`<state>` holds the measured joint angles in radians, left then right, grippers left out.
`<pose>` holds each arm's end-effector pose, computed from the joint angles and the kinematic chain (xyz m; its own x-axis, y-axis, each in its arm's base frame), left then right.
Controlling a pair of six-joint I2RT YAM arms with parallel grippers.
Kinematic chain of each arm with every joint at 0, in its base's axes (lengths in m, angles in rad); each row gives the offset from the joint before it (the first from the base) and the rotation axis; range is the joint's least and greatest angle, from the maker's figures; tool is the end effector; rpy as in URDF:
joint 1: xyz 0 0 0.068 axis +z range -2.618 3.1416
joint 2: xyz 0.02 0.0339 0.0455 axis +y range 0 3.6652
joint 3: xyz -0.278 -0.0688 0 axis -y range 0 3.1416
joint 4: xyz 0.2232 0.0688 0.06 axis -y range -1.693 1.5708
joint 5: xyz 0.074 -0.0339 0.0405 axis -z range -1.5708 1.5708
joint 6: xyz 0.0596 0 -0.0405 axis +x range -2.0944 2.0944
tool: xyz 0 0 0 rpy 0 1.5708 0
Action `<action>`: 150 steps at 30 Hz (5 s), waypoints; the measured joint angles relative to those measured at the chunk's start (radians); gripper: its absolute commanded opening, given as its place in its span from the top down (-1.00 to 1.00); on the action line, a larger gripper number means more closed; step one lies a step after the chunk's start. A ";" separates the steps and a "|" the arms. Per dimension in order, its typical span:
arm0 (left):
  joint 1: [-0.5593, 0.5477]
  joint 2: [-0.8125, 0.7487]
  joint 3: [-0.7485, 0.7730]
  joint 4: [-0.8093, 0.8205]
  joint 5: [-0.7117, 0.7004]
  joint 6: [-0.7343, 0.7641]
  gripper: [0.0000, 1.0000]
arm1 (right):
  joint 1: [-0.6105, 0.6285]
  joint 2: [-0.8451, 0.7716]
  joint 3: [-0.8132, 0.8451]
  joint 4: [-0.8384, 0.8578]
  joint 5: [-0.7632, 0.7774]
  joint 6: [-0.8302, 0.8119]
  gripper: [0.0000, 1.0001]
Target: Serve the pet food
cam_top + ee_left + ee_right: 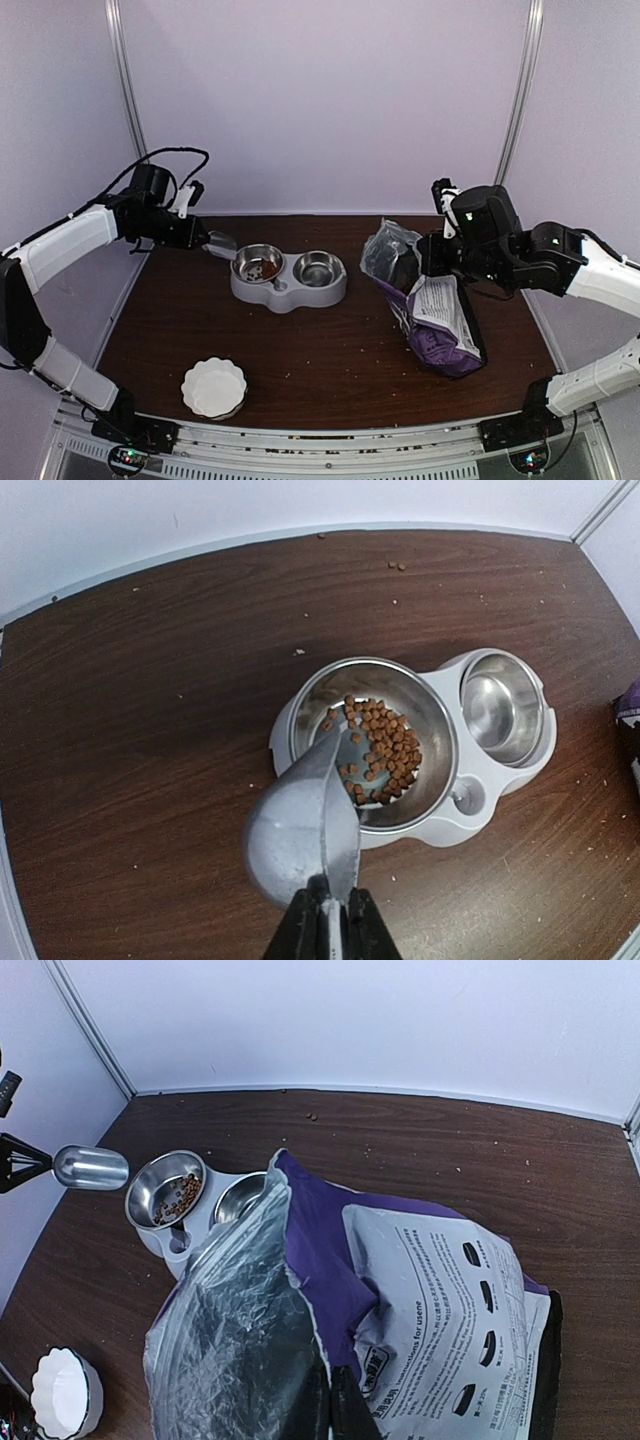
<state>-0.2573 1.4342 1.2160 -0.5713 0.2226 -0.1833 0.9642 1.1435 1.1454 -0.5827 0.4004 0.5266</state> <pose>0.2927 -0.0906 0.3054 -0.7478 0.0129 -0.6638 0.2667 0.9215 -0.2825 0.1534 0.1803 0.3562 -0.5573 0.0087 -0.8303 -0.3363 0.9119 0.2353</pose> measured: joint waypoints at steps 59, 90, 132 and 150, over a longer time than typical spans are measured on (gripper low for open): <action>-0.592 0.054 -0.228 0.475 0.178 -0.393 1.00 | 0.142 0.323 0.099 0.118 -0.132 -0.019 0.21; -0.641 0.237 -0.243 0.564 0.118 -0.482 1.00 | -0.371 -0.044 -0.572 0.181 -0.425 0.127 0.31; -0.697 0.734 0.155 0.887 0.233 -0.556 1.00 | -0.344 0.111 -0.628 0.422 -0.559 0.237 0.89; -0.703 0.564 -0.012 1.010 0.211 -0.597 1.00 | -0.308 0.069 -0.627 0.373 -0.534 0.223 1.00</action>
<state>-0.9607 1.9984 1.2041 0.4389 0.4332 -0.7807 0.6559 1.2129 0.5182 -0.2096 -0.1337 0.7498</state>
